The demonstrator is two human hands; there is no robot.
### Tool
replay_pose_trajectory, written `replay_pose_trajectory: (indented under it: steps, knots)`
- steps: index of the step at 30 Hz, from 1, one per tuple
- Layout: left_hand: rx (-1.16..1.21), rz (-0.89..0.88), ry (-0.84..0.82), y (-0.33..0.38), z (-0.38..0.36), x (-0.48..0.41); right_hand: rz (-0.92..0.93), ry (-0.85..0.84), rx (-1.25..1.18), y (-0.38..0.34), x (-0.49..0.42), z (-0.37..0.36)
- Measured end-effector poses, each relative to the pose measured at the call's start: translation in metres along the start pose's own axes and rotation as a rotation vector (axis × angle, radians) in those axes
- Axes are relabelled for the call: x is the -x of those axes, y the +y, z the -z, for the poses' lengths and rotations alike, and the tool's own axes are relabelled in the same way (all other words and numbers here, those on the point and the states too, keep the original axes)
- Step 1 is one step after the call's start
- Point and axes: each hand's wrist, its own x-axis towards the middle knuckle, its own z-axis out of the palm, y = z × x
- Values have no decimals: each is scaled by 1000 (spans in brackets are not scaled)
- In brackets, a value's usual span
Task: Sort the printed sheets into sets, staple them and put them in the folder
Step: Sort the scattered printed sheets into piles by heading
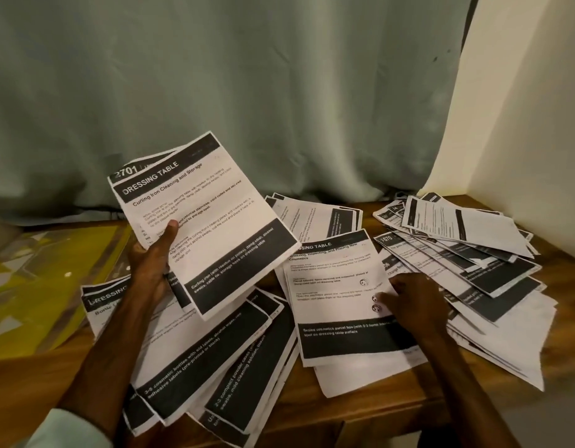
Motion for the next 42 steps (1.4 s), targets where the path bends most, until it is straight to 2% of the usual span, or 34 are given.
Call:
replay_pose_trajectory:
  steps: [4, 7, 11, 16, 24, 31, 42]
  knots:
    - [-29, 52, -81, -9, -18, 14, 23, 112, 52, -1, -3, -9]
    - [-80, 93, -170, -16, -29, 20, 120, 168, -213, -22, -1, -2]
    - [-155, 95, -244, -24, -38, 25, 114, -163, -712, -76, 10, 16]
    - [-211, 64, -269, -26, -42, 28, 137, -390, -879, -105, 14, 5]
    - [-228, 29, -342, -21, -42, 31, 97, -268, -925, -102, 5, -13]
    - [-183, 41, -346, -15, -44, 32, 42, -369, -954, -97, 3, -7]
    - [-179, -21, -239, -12, -38, 27, -76, -246, -909, -63, 1, 17]
